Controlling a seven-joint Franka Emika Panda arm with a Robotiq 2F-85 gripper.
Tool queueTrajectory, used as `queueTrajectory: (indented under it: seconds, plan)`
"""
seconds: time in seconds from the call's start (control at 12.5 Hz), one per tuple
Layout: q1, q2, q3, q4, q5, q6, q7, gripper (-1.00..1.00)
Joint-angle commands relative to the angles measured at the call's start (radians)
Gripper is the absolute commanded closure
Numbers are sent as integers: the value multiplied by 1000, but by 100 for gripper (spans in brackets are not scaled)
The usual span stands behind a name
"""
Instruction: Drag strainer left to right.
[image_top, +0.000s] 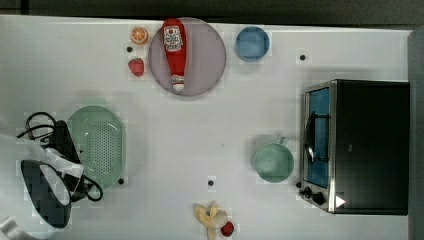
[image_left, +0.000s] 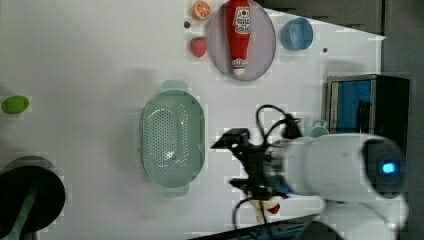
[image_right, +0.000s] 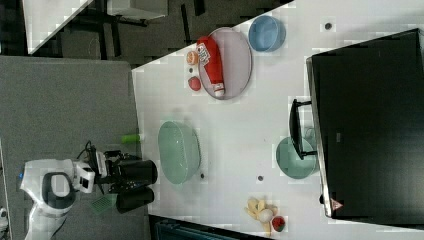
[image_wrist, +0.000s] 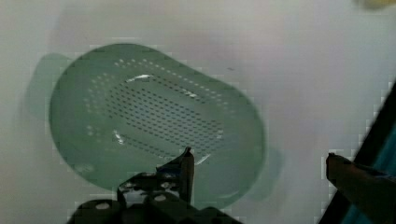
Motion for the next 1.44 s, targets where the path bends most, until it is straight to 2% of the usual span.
queueTrajectory:
  seconds: [0.08, 0.4, 0.8, 1.12, 1.44]
  plan:
    - [-34, 69, 20, 20, -21, 109, 317, -100]
    - [-26, 257, 12, 6, -130, 250, 413, -100]
    - [1, 434, -54, 6, -151, 464, 413, -100]
    - [63, 477, -153, 5, -215, 485, 413, -100]
    - [78, 480, -190, -8, -222, 504, 413, -100]
